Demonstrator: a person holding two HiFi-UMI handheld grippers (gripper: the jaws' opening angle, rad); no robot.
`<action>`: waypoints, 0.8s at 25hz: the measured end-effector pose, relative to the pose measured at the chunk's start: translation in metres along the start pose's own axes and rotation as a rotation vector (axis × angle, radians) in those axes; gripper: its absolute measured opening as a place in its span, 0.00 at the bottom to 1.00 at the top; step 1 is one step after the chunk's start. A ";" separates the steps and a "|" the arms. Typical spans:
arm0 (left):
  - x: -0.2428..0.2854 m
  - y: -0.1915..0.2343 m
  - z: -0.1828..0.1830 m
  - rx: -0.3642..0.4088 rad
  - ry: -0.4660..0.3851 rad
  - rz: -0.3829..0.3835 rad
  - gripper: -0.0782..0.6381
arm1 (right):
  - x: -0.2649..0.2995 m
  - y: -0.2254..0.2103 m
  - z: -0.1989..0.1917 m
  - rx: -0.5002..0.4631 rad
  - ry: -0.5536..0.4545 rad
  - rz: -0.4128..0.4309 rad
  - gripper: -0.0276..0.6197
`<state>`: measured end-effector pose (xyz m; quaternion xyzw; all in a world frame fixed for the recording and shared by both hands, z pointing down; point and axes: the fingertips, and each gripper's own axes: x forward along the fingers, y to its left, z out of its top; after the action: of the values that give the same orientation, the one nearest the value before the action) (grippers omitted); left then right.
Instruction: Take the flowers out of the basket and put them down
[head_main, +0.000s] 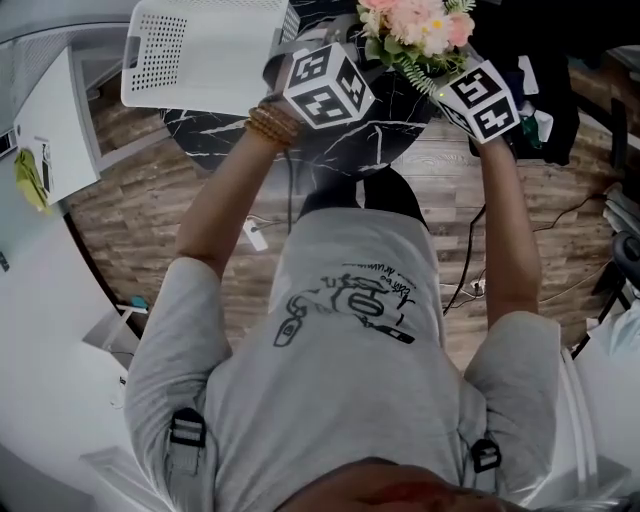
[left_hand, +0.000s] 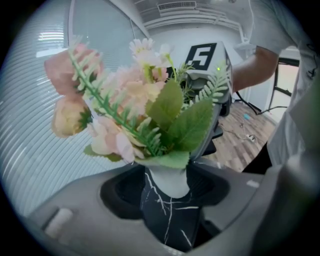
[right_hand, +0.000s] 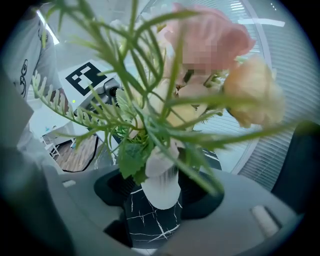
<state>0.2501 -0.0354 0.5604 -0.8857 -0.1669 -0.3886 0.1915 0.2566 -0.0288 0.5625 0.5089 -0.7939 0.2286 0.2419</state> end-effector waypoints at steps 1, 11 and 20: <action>0.002 -0.002 -0.001 0.000 -0.001 -0.002 0.47 | 0.001 0.001 -0.002 0.000 -0.002 0.001 0.45; 0.012 -0.011 -0.015 -0.013 -0.001 -0.001 0.47 | 0.012 0.005 -0.018 -0.007 0.011 0.010 0.45; 0.017 -0.018 -0.023 -0.013 -0.013 0.005 0.47 | 0.018 0.010 -0.027 -0.009 0.011 0.011 0.45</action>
<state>0.2382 -0.0278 0.5910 -0.8897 -0.1634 -0.3837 0.1856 0.2447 -0.0210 0.5935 0.5022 -0.7964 0.2288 0.2473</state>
